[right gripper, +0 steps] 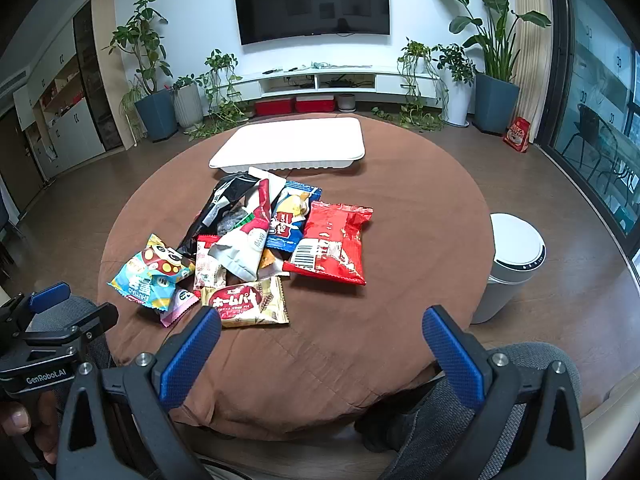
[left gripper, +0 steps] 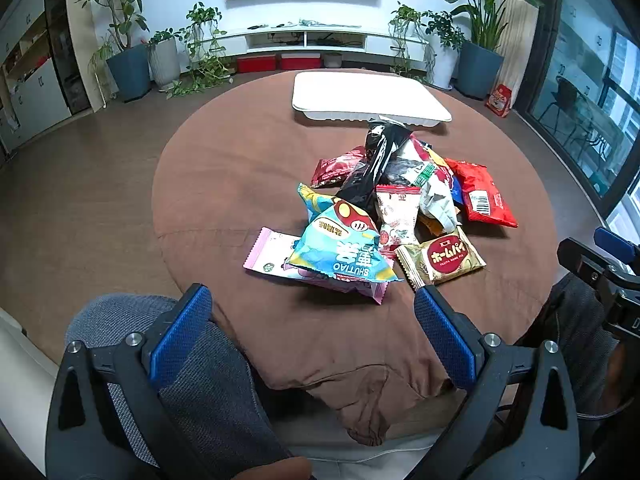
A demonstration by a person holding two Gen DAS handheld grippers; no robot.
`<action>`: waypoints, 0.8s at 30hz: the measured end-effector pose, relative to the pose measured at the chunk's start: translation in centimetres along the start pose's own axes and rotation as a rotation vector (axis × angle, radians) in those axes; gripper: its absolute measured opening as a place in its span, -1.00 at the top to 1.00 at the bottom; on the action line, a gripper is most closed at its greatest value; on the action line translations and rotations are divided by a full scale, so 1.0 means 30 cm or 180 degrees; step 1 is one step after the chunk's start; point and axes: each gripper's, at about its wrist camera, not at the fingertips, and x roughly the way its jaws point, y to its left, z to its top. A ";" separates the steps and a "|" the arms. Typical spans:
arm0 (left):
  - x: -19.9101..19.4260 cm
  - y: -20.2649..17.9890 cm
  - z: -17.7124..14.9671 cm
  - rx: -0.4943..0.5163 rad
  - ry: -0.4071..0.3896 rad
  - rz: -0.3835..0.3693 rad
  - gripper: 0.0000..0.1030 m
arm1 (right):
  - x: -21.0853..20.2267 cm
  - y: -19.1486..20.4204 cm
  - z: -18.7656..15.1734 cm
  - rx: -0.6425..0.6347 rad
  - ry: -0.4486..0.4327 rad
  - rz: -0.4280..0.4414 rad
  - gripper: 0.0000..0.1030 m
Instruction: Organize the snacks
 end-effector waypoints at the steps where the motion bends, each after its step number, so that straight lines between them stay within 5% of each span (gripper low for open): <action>1: 0.000 0.002 0.000 -0.0003 0.0001 0.0001 -0.99 | 0.000 0.001 0.001 0.0000 -0.0001 -0.0002 -1.00; 24: 0.006 0.008 -0.003 -0.0006 0.0026 0.0007 -0.99 | 0.008 0.001 -0.011 -0.0001 0.0006 0.0001 -1.00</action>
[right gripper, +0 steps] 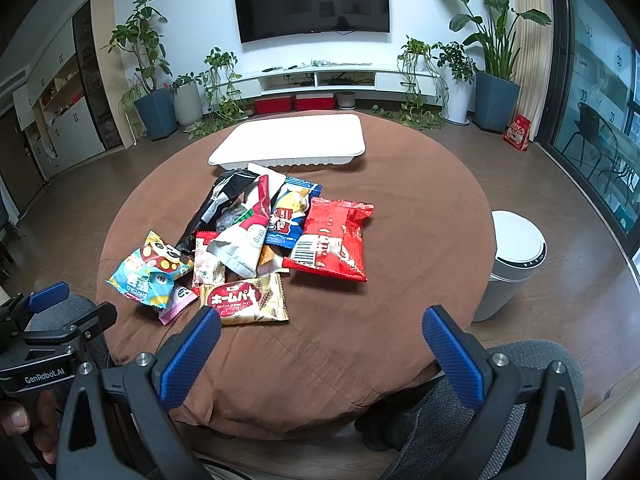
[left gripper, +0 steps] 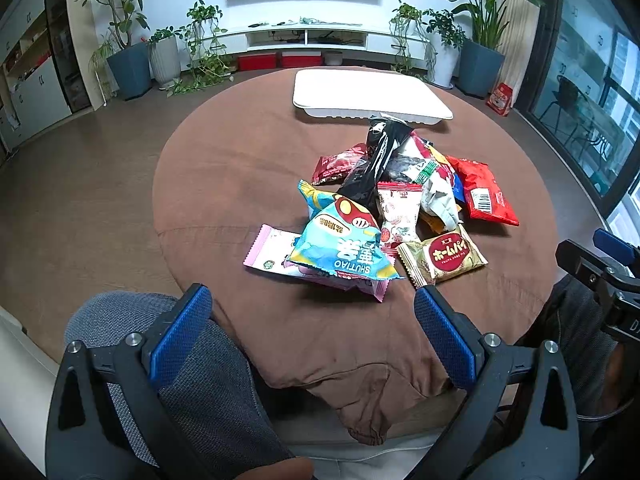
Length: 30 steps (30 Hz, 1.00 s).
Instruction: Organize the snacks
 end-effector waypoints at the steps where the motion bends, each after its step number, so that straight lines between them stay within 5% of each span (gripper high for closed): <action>1: 0.001 -0.001 0.001 -0.0003 0.0000 0.0002 -0.99 | 0.000 0.000 0.001 -0.0001 0.0002 -0.0003 -1.00; 30: 0.012 -0.002 0.004 -0.0019 0.0022 0.0014 -0.99 | 0.023 0.012 -0.015 -0.0006 0.0016 -0.0002 -1.00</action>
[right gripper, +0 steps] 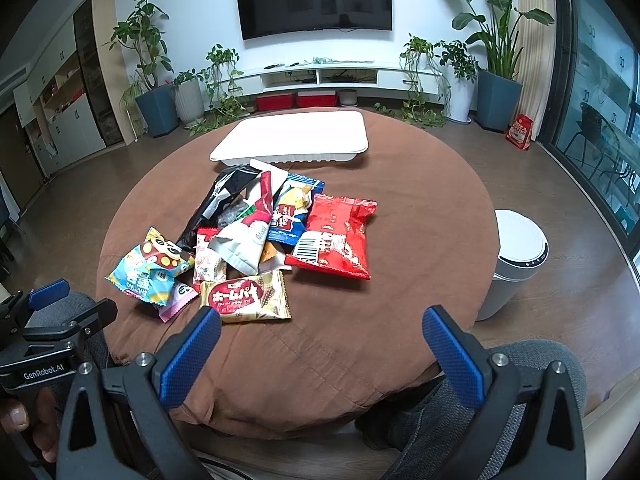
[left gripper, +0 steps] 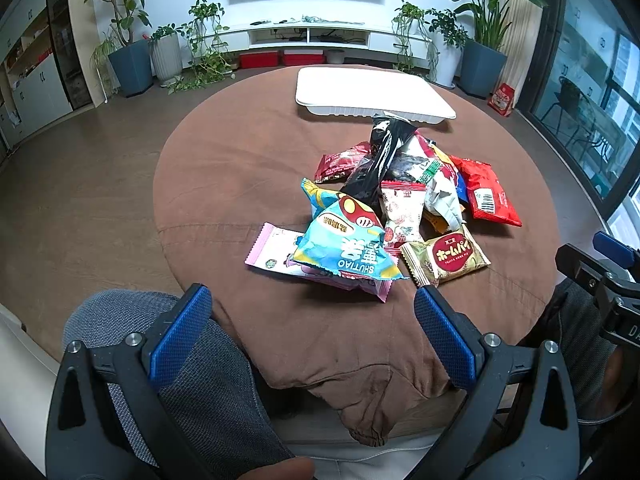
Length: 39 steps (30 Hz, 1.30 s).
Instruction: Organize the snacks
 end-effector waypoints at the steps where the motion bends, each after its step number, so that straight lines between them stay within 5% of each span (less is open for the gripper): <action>1: 0.000 0.000 0.000 0.0000 0.0000 0.0001 -0.99 | -0.001 0.000 0.002 0.0001 0.0003 -0.0001 -1.00; 18: 0.019 0.010 -0.003 -0.0007 0.0004 0.0005 -0.99 | -0.008 -0.011 0.008 0.0003 0.0006 0.0008 -1.00; 24: 0.062 0.103 0.007 -0.0322 0.0052 -0.0810 -0.99 | 0.026 -0.042 0.000 0.0094 -0.0004 0.0320 -1.00; 27: 0.040 0.059 0.009 0.0240 -0.0293 -0.0501 -0.99 | 0.048 -0.072 0.022 0.0054 0.0042 0.0541 -0.99; 29: 0.072 0.039 0.039 0.0424 -0.0019 -0.0389 -0.99 | 0.070 -0.093 0.045 0.0025 0.0092 0.0634 -0.93; 33: 0.091 0.094 0.136 -0.0072 0.0132 -0.0584 -0.96 | 0.111 -0.128 0.119 -0.0049 0.0187 0.0690 -0.82; 39: 0.181 -0.016 0.228 0.0493 0.0338 -0.0275 -0.97 | 0.238 -0.164 0.226 0.0008 0.0465 0.0895 -0.64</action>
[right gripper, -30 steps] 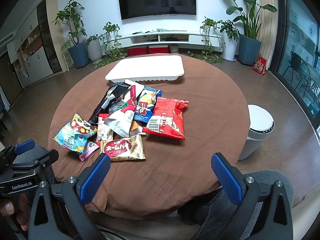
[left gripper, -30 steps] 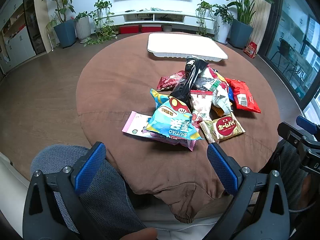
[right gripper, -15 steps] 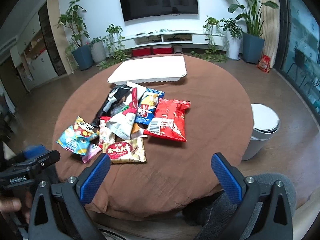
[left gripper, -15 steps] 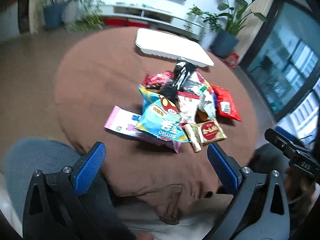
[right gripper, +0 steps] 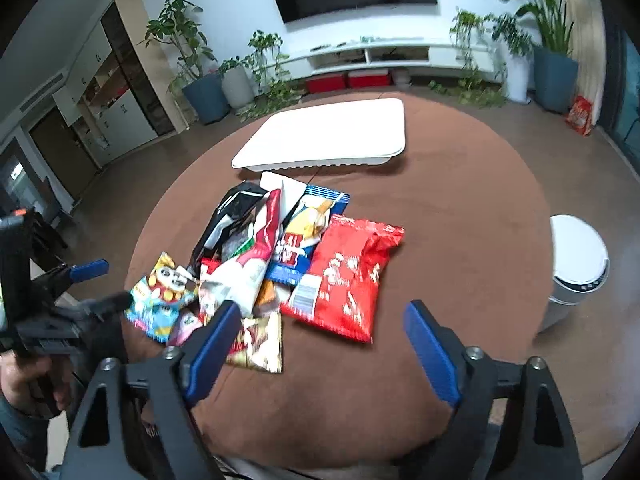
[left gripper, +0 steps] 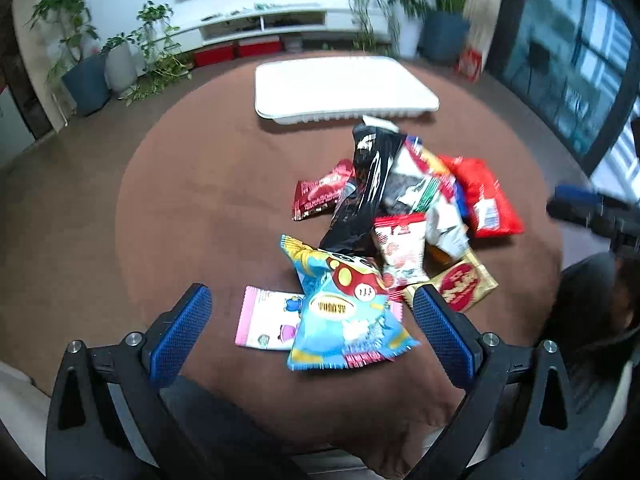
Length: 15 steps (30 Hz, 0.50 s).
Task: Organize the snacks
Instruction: 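Grasp the blue panda chip bag with left tool while right tool grasps red chip bag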
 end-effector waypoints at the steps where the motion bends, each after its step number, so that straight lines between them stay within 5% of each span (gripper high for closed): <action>1: 0.026 0.003 0.009 -0.0017 0.0094 -0.0048 -0.97 | 0.035 -0.016 0.028 0.0043 0.0123 -0.0034 -0.64; 7: 0.091 0.031 0.030 -0.0061 0.0282 -0.0190 -0.94 | 0.175 -0.064 0.080 0.0188 0.0569 -0.0024 -0.57; 10: 0.109 0.045 0.027 -0.0077 0.0315 -0.0252 -0.73 | 0.217 -0.082 0.086 0.0308 0.0650 0.0023 -0.57; 15: 0.160 0.040 0.029 -0.0033 0.0418 -0.0263 -0.71 | 0.244 -0.104 0.093 0.0371 0.0725 0.0031 -0.55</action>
